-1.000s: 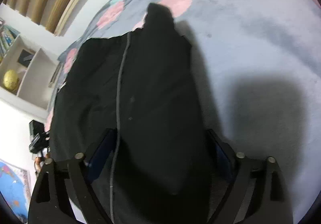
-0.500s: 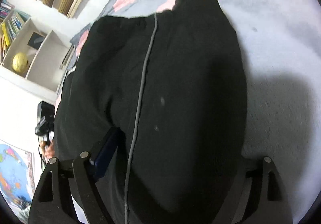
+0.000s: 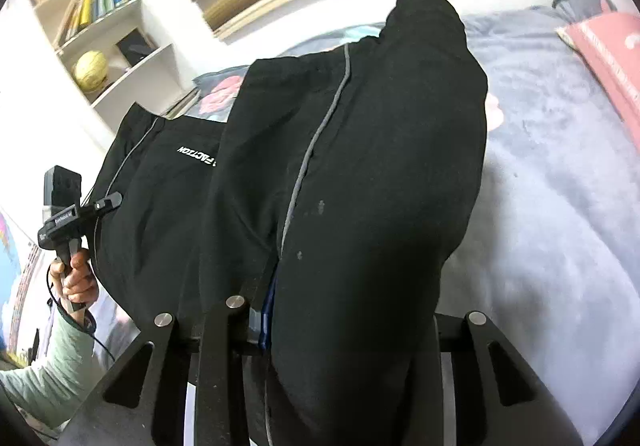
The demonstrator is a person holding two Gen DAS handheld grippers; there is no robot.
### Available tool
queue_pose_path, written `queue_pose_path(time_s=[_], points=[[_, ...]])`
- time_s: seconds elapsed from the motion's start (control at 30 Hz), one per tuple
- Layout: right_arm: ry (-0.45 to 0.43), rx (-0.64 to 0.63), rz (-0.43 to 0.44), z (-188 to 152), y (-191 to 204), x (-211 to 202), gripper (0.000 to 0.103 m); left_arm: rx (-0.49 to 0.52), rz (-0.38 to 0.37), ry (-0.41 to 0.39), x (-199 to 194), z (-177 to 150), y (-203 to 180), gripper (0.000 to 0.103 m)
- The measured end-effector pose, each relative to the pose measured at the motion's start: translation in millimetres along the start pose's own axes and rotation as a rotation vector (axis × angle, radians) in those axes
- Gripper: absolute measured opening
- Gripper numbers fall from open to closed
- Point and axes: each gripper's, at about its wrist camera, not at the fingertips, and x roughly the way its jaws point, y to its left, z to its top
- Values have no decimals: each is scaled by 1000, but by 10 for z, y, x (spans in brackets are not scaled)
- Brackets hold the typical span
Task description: Fold large clothes
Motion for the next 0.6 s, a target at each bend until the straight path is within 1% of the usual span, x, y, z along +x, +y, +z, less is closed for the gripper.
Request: queue_pose_path(time_s=[0.07,0.17,0.27,0.33,0.37,0.43,0.47,0.5,0.53,0.57,0.6], points=[[0,-15,-13,-87,214,-242,40,-1,-12,-3,-376,-112,-50,37],[18,-4,-18,-299,436,-546,40,-8,-13,14,-706,-348,-135,37],[73,39,-18,-554,541,-663,40,-39,-8,59,-856,-645,-136,39],[122,33,-44,-791,601,-614,40,-52,11,102,-827,-878,-74,40],[144,30,-54,-882,599,-551,40,-58,26,133,-773,-1047,-19,41],[204,60,-76,-1130,532,-352,40,-91,60,175,-641,-1304,171,42],[216,70,-103,-1218,490,-285,41,-104,82,174,-605,-1394,258,45],[218,78,-155,-1321,414,-224,44,-131,103,167,-559,-1498,430,46],[212,117,-164,-1403,297,-197,48,-191,93,162,-534,-1600,648,49],[203,167,-135,-1448,197,-193,51,-259,59,156,-522,-1673,838,53],[187,240,-94,-1507,61,-205,53,-330,10,147,-522,-1747,1013,55]])
